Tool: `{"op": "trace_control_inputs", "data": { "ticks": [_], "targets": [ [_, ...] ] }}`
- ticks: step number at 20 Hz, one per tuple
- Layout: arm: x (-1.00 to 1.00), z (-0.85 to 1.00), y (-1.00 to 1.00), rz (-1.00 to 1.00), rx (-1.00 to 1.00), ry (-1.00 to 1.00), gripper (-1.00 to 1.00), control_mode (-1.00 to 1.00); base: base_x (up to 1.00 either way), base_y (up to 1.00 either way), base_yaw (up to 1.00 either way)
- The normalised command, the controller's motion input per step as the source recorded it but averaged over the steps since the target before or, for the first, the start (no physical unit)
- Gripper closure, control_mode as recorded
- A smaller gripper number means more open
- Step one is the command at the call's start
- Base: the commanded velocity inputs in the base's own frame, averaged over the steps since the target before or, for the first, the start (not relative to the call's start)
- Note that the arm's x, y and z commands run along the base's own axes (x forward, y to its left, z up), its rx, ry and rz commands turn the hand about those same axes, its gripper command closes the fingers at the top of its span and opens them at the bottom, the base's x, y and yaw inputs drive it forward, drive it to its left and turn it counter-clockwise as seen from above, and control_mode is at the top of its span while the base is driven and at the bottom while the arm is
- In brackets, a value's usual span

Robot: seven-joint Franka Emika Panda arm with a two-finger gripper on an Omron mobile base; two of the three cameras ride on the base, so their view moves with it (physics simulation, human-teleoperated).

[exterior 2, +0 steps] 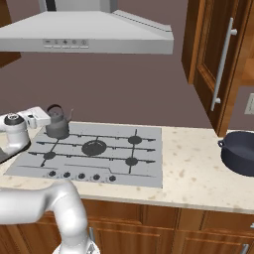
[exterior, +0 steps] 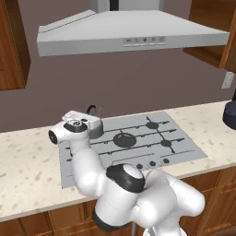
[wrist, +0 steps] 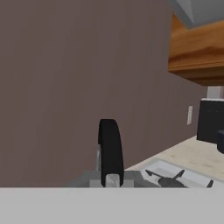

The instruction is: Pick the kettle from the cabinet and place it on a stove burner. Then pick the pot from the counter and place it on another stove burner. Finally, turn both burners on.

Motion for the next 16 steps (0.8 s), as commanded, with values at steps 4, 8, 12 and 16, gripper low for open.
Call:
{"op": "trace_control_inputs", "data": {
  "ticks": [4, 8, 12, 16],
  "targets": [
    [0.12, -0.09, 0.04, 0.00, 0.00, 0.00, 1.00, -1.00, 0.00, 0.00, 0.00],
    [0.00, 0.00, 0.00, 0.00, 0.00, 0.00, 1.00, -1.00, 0.00, 0.00, 0.00],
    [0.09, 0.00, 0.00, 0.00, 0.01, 0.00, 1.00, -1.00, 0.00, 0.00, 0.00],
    [0.17, 0.00, 0.00, 0.00, 0.02, 0.00, 1.00, -1.00, 0.00, 0.00, 0.00]
  ]
}}
